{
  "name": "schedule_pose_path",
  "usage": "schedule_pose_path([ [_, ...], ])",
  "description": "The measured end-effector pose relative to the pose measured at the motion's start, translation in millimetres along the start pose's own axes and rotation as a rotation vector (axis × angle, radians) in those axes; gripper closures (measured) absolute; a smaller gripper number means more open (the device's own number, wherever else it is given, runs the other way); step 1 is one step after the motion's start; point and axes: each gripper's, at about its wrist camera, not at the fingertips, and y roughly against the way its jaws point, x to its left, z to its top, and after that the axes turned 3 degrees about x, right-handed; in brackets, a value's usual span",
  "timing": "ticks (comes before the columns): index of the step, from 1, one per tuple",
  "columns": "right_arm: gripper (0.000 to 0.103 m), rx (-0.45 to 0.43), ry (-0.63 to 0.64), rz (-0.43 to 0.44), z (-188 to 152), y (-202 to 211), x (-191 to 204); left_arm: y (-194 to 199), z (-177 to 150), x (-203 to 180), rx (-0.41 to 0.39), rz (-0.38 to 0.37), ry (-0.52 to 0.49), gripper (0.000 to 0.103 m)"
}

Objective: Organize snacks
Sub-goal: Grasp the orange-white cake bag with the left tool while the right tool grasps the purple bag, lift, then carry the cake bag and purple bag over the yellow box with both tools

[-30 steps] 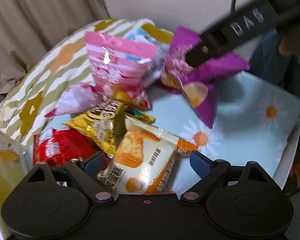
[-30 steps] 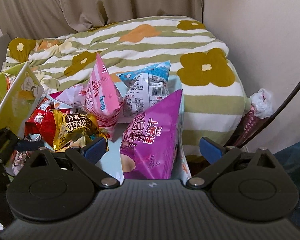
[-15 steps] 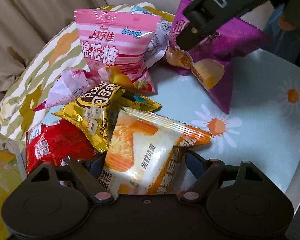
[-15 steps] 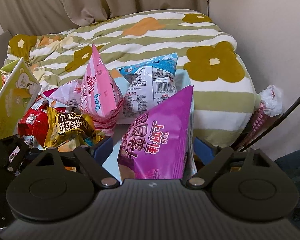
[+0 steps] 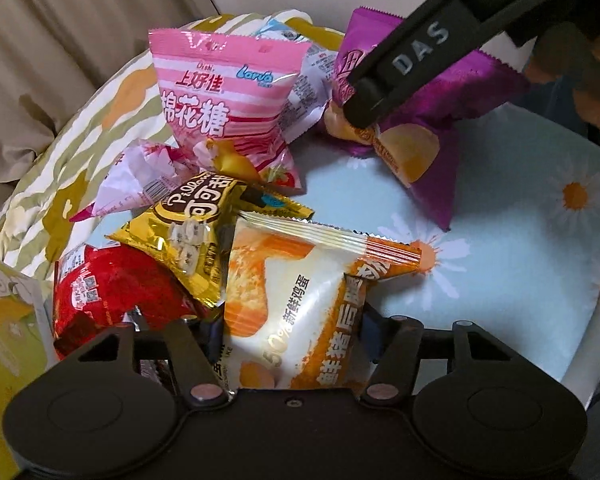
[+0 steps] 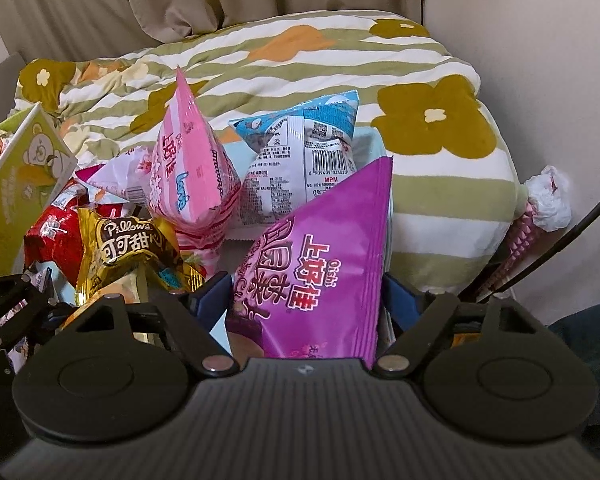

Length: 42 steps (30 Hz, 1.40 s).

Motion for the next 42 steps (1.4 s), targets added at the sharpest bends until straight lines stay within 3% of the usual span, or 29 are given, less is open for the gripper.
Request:
schedule_pose_path([
  [12,0.023,-0.016,0.035,0.011,-8,8,2,31,-2,-9,-0.047,0.011,0.114,0.037],
  [24,0.024,-0.095,0.035,0.007,-15,61,2,87,-6,-5,-0.162,0.05,0.259,0.037],
  [33,0.024,-0.175,0.101,0.008,-5,109,19,134,-20,28,-0.237,0.121,0.431,0.037],
  [42,0.024,-0.253,0.174,0.136,27,136,82,177,-47,89,-0.288,0.255,0.54,0.037],
])
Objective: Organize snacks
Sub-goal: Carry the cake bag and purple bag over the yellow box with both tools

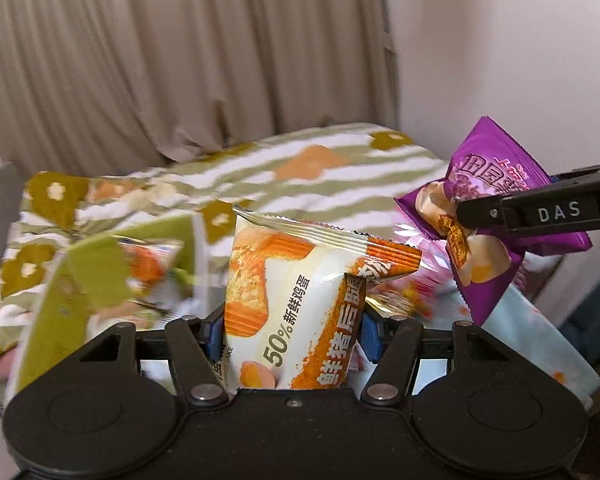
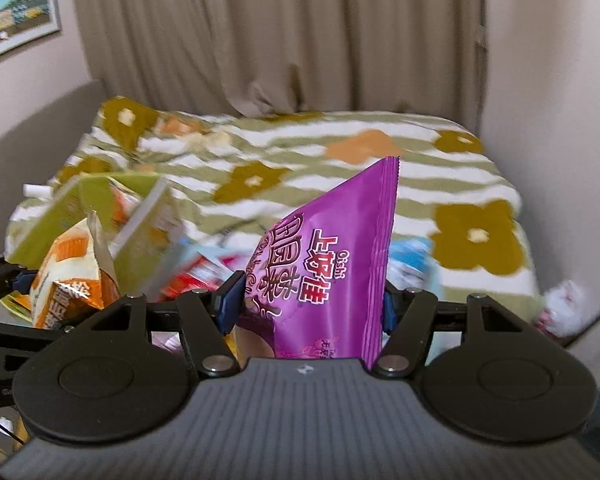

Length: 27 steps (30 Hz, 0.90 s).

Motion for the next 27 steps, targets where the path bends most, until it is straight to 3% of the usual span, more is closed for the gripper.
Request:
schedule_pose_path([
  [12,0.024,-0.021,0.028,0.169,63,-45,119,-5,13,141,-0.003,0.119,0.076,0.037],
  [19,0.024,0.002,0.009,0.195,85,-85,189,-42,13,212,0.069,0.064,0.133,0.037],
  [27,0.024,0.051,-0.048,0.138,88,-121,242,-105,15,258,0.149,-0.023,0.132,0.037],
])
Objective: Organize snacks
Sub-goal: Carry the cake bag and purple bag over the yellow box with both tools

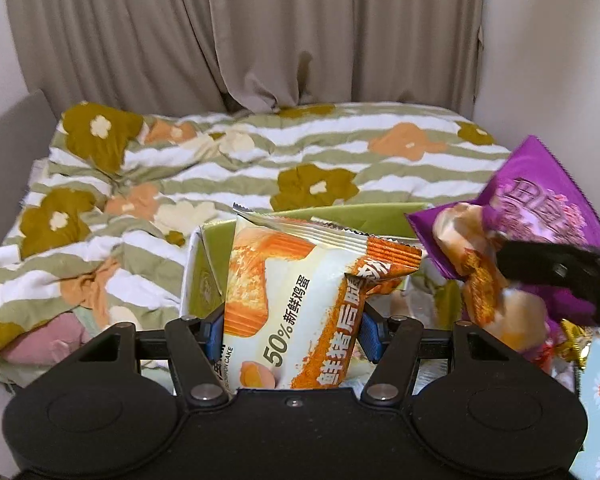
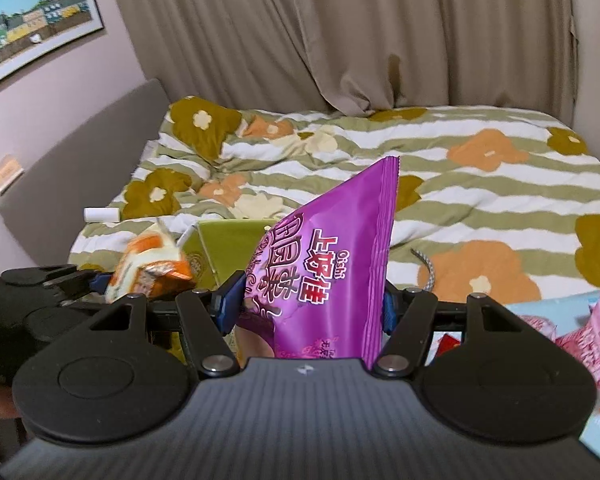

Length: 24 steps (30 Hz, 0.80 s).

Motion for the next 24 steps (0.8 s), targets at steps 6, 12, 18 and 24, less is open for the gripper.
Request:
schedule_pose_path([
  [6,0.024,0.037,-0.035,-0.056,-6,-20,9,-37,4,20,0.064,-0.043,0.021,0.035],
  [12,0.024,0.074,-0.051,-0.062,-11,-36,8,-34,-3,26,0.052,-0.037,0.058,0.006],
  [18,0.024,0.071,-0.047,-0.017,-9,-36,1,-2,-14,30,0.026,0.007,0.115,0.003],
  [24,0.024,0.073,-0.015,0.031,-1,-38,1,20,-26,35,0.001,0.052,0.184,0.003],
])
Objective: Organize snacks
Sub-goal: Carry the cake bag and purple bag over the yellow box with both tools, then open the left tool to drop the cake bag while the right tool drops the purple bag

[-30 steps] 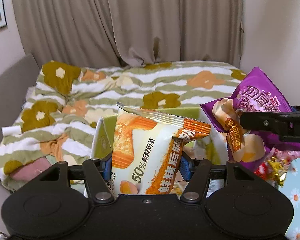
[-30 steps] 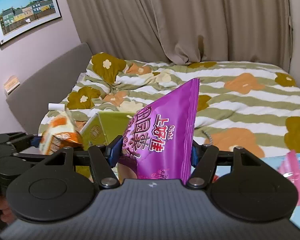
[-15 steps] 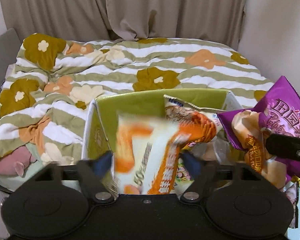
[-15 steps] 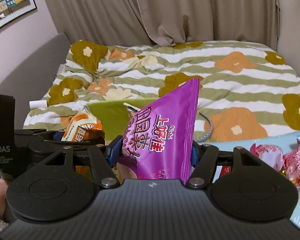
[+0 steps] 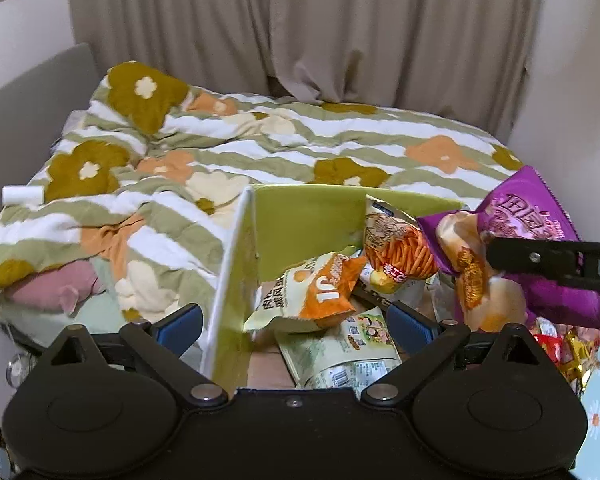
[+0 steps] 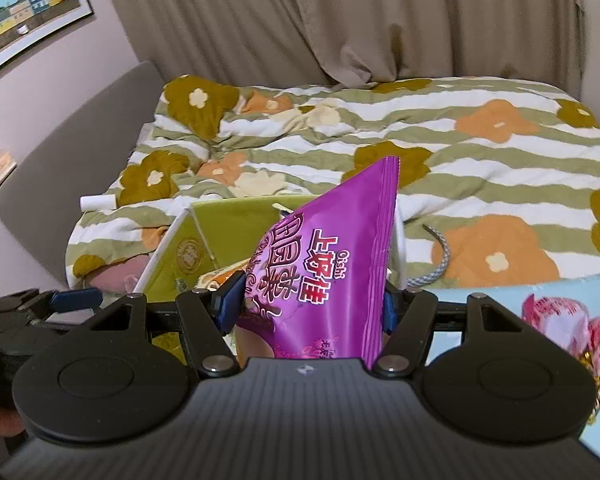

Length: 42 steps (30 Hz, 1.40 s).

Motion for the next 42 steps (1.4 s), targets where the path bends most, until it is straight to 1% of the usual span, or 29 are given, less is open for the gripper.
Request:
schedule_pose_path([
  [8,0.023,0.036,0.059,0.078,12,-15,18,14,-5,8,-0.026,0.055,0.051,0.003],
  [11,0.021,0.053,0.08,0.095,13,-22,24,17,-8,11,-0.03,0.07,0.07,0.003],
  [12,0.015,0.058,0.09,0.092,13,-25,26,18,-9,11,-0.029,0.072,0.075,0.003],
  [13,0.002,0.059,0.097,0.089,12,-27,27,18,-11,11,-0.028,0.074,0.08,0.003],
  [14,0.0,0.054,0.099,0.087,11,-28,27,19,-13,11,-0.027,0.076,0.084,0.003],
  [20,0.0,0.042,0.094,0.093,-2,-24,20,22,-26,9,-0.018,0.069,0.098,0.003],
  [22,0.0,0.017,0.081,0.111,-8,-18,18,23,-28,7,-0.019,0.063,0.095,0.003],
  [24,0.0,-0.01,0.074,0.121,-11,-13,17,26,-29,5,-0.027,0.06,0.087,0.003],
  [28,0.0,-0.022,0.073,0.122,-12,-1,15,36,-29,1,-0.059,0.056,0.08,0.003],
  [34,0.0,-0.037,0.094,0.099,-10,17,19,55,-26,0,-0.107,0.053,0.064,0.003],
  [38,0.0,-0.072,0.118,0.053,-15,34,25,67,-24,-1,-0.133,0.041,0.043,0.003],
  [42,0.0,-0.105,0.1,0.014,-21,53,25,75,-25,-6,-0.149,0.021,-0.006,0.003],
])
